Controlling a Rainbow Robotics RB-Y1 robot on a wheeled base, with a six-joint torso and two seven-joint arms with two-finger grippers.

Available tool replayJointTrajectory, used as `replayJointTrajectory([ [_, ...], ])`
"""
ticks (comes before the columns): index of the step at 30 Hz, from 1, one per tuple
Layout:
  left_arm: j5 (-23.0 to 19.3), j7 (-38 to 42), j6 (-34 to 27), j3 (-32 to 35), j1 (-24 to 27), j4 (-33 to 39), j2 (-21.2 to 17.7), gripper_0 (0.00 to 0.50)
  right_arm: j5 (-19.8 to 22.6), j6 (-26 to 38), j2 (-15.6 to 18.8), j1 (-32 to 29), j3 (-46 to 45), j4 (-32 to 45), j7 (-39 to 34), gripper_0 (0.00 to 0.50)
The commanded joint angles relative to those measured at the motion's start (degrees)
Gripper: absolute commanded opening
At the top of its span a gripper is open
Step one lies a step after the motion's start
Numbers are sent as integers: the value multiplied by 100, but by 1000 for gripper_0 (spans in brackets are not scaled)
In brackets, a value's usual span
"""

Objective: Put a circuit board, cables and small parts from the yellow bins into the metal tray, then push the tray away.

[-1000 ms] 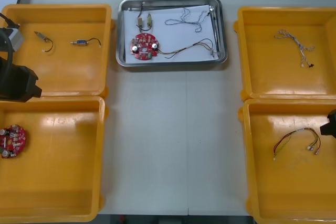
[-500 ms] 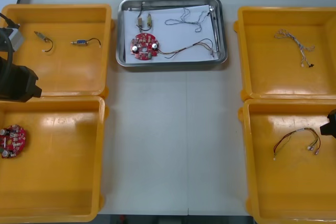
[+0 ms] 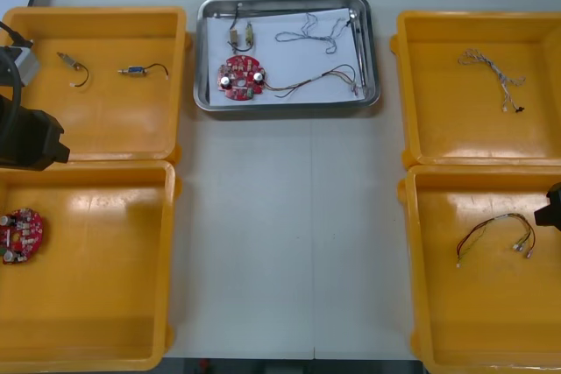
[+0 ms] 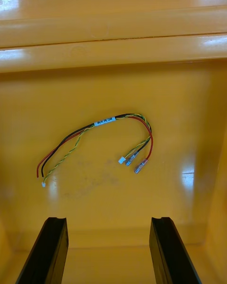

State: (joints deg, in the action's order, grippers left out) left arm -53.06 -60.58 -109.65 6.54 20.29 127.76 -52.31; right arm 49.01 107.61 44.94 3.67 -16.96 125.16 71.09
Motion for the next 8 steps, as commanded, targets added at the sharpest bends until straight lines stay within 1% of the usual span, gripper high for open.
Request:
replayJointTrajectory([
  [1,50,117,-35,181,-113,171,-244,500,47,-30,-47,-86,-194,167,-157,500],
  [8,50,117,-35,181,-113,171,-244,500,47,-30,-47,-86,-194,167,-157,500],
])
